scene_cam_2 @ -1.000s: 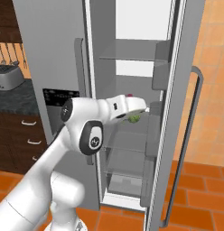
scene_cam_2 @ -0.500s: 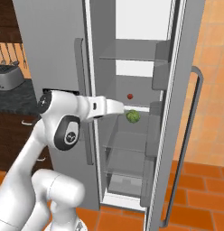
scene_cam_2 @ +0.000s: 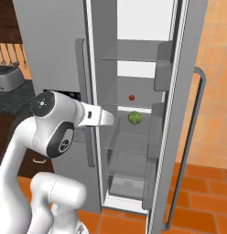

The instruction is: Take the strawberry from the fridge and place it on top of the pancake, located on the dining counter.

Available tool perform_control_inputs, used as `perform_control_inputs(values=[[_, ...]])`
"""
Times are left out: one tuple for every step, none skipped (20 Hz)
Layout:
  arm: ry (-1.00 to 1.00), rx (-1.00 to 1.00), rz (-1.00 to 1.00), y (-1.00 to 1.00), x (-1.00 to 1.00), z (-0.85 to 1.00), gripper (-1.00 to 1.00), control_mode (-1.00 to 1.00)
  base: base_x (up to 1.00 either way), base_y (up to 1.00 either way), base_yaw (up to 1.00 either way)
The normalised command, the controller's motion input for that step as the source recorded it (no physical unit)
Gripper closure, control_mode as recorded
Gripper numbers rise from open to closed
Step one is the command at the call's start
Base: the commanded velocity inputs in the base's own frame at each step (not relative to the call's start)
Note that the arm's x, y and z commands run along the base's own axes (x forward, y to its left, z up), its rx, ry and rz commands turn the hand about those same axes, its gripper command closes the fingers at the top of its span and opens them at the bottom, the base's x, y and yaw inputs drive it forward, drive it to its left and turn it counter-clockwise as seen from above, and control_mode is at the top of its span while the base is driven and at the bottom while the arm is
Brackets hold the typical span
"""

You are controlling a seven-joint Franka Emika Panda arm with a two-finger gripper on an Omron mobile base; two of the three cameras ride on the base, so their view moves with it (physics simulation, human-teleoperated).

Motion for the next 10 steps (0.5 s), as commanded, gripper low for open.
perform_control_inputs(values=[[0.0, 0.31, 0.09, 0.67, -0.09, 0.0, -1.0, -1.0, 0.0, 0.0, 0.0], [0.04, 0.27, 0.04, 0.79, -0.04, 0.0, -1.0, -1.0, 0.0, 0.0, 0.0], [0.07, 0.24, 0.03, 0.77, -0.1, 0.0, -1.0, -1.0, 0.0, 0.0, 0.0], [0.11, 0.21, 0.0, 0.66, -0.26, 0.0, -1.0, -1.0, 0.0, 0.0, 0.0], [0.15, 0.2, 0.0, 0.61, -0.29, 0.0, -1.0, -1.0, 0.0, 0.0, 0.0], [0.13, 0.2, 0.0, 0.54, -0.44, 0.0, -1.0, -1.0, 0.0, 0.0, 0.0], [0.15, 0.21, 0.0, 0.53, -0.36, 0.0, -1.0, -1.0, 0.0, 0.0, 0.0], [0.12, 0.19, 0.0, 0.52, -0.38, 0.0, -1.0, -1.0, 0.0, 0.0, 0.0], [0.1, 0.19, 0.0, 0.45, -0.38, 0.0, -1.0, -1.0, 0.0, 0.0, 0.0], [0.1, 0.18, 0.0, 0.39, -0.41, 0.0, -1.0, -1.0, 0.0, 0.0, 0.0]])
